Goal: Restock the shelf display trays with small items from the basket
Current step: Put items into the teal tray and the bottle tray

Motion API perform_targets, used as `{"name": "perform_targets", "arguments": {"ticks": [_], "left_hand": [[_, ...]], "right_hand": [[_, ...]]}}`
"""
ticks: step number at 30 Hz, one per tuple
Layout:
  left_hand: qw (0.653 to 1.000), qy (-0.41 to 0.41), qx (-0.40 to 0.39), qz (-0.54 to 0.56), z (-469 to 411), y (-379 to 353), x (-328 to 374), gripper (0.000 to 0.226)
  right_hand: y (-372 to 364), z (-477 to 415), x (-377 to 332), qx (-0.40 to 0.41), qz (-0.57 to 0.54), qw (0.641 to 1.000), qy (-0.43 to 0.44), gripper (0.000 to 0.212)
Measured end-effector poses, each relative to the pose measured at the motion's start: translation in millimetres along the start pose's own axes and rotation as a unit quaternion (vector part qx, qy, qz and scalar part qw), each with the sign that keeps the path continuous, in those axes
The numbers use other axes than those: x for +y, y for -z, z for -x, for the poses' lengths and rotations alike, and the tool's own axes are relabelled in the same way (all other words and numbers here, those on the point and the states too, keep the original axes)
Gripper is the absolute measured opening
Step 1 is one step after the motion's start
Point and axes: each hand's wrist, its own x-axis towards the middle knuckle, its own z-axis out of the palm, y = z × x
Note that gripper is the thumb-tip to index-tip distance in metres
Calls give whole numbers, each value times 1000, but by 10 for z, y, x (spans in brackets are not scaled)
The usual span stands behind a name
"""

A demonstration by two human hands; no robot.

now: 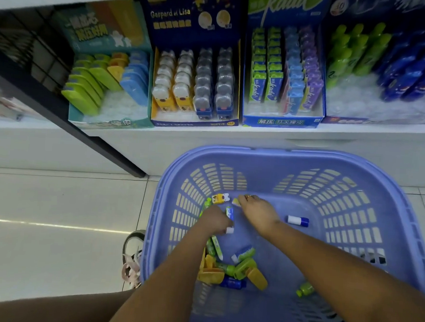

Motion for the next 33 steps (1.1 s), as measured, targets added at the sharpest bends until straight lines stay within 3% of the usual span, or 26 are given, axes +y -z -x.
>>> {"name": "perform_targets", "arguments": {"ticks": [3, 5, 8, 12, 16, 18, 21, 23, 27, 33], "left_hand": [[994, -3, 14, 108, 56, 100, 70, 9], [988, -9, 10, 156, 103, 170, 108, 11], [981, -48, -30, 188, 236, 308, 200, 26], [964, -109, -82, 229, 489, 559, 388, 16], [944, -184, -121, 244, 837, 821, 620, 8], [938, -228, -151, 215, 1050, 950, 741, 8], [926, -290, -161, 180, 1359, 1091, 932, 10], [923, -318, -132, 171, 1509, 1130, 1028, 7], [925, -336, -85, 155, 1670, 1116, 1120, 11], [924, -325, -13, 198, 1654, 1095, 1134, 6]], "right_hand": [[47, -41, -40, -47, -11, 998, -26, 35], [42, 5, -50, -75, -86, 992, -59, 35], [191, 118, -28, -88, -219, 969, -77, 10], [738, 263, -6, -125, -416, 896, -89, 17], [1555, 554, 115, -144, -606, 782, -10, 15], [1970, 758, 231, -140, -635, 759, 36, 14], [2486, 1023, 431, -52, -587, 804, 80, 20], [2732, 1097, 544, 80, -544, 832, 69, 18], [2896, 1054, 686, 377, -463, 802, -19, 18], [2668, 901, 679, 450, -425, 786, -9, 20]]}}
